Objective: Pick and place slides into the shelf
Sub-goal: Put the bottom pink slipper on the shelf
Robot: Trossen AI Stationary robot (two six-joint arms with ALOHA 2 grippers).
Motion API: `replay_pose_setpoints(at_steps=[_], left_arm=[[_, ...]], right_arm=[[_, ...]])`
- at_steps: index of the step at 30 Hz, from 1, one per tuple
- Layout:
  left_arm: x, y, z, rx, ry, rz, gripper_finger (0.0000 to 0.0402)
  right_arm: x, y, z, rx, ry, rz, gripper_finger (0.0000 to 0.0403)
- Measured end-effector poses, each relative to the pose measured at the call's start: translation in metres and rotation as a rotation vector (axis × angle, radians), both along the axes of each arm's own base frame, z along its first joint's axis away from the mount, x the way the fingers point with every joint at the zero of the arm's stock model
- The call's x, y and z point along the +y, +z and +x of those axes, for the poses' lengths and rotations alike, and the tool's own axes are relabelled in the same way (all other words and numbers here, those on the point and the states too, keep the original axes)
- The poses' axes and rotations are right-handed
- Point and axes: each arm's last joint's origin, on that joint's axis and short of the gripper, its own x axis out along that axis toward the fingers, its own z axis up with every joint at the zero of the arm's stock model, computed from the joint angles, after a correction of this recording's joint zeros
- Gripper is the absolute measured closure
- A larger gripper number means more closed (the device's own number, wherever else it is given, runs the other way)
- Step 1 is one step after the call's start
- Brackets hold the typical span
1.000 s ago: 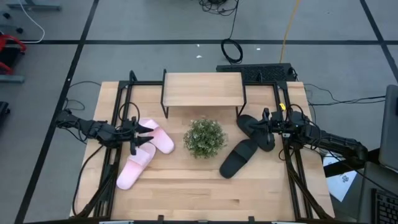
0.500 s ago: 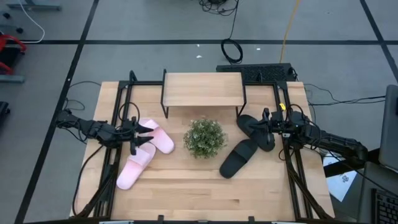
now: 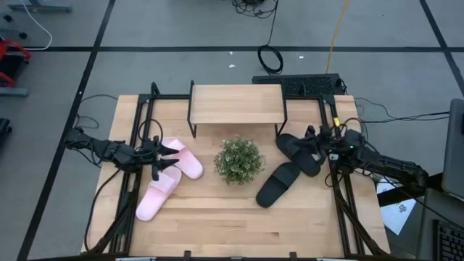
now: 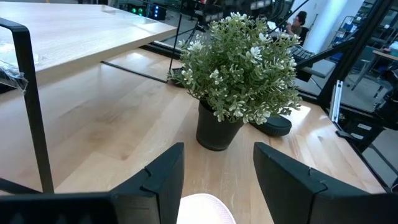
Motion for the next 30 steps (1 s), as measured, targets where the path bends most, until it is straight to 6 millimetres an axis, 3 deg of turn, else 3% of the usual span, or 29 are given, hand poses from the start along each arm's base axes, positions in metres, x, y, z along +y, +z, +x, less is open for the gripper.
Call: replay_pose_setpoints(at_steps=[10,19,22,30], left_arm=[[0.000,0.000,0.000,0.000,0.000,0.001,0.0213],[0.000,0.002,0.000,-0.024,0.007,-0.008,0.0213],[0.000,0.008,0.001,-0.085,0.007,-0.032,0.0213],[0.001,0.040,-0.001,-0.398,0.008,-0.152,0.0213]], right_arm=[[-0.004,0.036,-0.019,-0.511,-0.182,0.314,0.0403],[0.001,0.057,-0.038,-0.774,-0.249,0.128,0.0403],[0.003,0.062,-0.037,-0.752,-0.232,0.036,0.0403],[0.003,0.101,-0.032,-0.738,-0.280,-0.149,0.0403]])
